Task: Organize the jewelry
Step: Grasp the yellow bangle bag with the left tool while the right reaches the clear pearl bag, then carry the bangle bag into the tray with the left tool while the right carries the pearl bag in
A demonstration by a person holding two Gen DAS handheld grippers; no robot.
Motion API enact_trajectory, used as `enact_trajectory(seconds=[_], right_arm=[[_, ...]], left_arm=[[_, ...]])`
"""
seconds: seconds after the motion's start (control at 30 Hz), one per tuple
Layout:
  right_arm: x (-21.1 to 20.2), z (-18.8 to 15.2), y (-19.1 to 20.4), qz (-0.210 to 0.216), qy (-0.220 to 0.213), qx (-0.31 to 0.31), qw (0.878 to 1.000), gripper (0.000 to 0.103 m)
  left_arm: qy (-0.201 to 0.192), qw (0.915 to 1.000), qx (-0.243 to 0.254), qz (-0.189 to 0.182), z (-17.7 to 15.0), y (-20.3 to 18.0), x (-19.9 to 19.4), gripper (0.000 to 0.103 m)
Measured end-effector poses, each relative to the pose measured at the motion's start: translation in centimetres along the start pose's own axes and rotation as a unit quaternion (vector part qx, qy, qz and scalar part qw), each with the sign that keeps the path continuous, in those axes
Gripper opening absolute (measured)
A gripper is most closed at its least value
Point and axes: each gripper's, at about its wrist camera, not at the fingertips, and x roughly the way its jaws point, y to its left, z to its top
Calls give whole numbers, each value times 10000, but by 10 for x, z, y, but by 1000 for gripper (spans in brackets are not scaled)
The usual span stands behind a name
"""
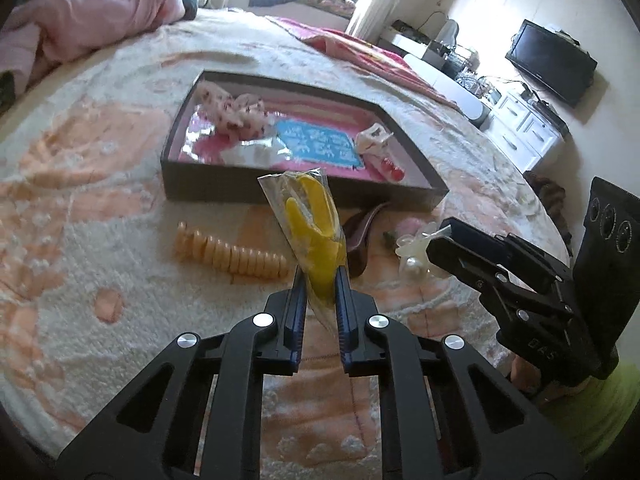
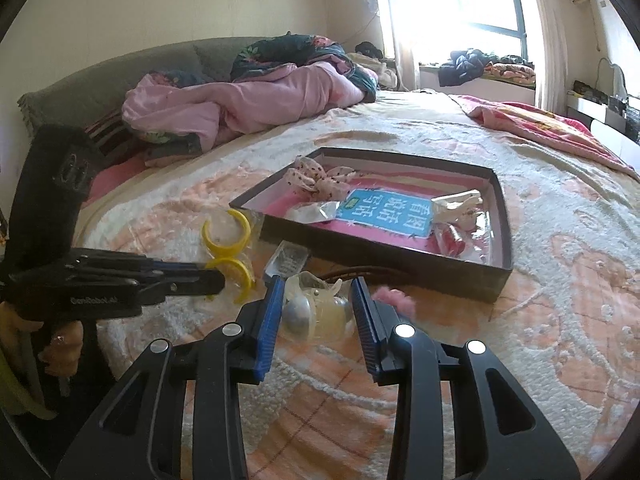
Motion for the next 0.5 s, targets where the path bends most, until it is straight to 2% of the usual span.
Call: enact_trajectory(seconds=[0.5], right_arm=[[-16, 11, -22, -282, -248, 244, 9990, 33]], left_arm=[[-329, 9991, 257, 66, 34, -12, 1, 8]])
